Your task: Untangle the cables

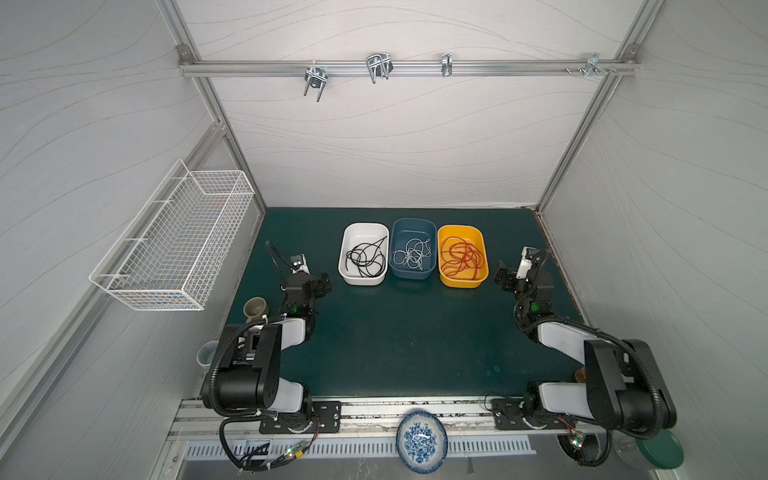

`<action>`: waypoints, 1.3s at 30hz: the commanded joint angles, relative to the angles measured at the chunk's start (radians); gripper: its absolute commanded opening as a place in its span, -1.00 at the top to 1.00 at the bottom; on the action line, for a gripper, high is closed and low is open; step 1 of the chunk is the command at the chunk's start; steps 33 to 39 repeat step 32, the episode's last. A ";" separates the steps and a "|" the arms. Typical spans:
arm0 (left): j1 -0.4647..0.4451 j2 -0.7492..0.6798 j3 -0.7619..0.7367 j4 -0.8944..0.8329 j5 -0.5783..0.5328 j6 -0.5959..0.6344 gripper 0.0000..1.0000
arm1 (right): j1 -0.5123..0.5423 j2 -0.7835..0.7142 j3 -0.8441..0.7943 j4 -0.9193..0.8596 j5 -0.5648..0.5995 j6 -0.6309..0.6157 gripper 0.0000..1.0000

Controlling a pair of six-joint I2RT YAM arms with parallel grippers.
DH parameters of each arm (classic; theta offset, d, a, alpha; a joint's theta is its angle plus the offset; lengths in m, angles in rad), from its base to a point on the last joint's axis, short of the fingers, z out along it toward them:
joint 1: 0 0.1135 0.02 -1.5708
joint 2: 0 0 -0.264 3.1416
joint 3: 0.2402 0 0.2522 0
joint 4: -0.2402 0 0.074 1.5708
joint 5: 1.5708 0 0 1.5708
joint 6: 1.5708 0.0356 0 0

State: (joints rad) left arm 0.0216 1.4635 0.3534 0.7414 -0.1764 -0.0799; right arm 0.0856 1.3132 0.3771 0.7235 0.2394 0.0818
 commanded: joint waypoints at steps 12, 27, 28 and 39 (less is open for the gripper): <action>0.000 0.087 0.062 0.105 -0.021 0.013 -1.00 | -0.004 0.250 0.037 0.109 -0.088 -0.028 -0.98; -0.007 0.087 0.059 0.113 -0.033 0.019 -1.00 | 0.025 0.261 0.060 0.082 -0.046 -0.050 -0.99; -0.006 0.088 0.059 0.113 -0.032 0.018 -1.00 | 0.007 0.262 0.065 0.071 -0.078 -0.040 -0.99; -0.006 0.087 0.058 0.113 -0.034 0.018 -1.00 | 0.027 0.253 0.056 0.081 -0.046 -0.052 -0.98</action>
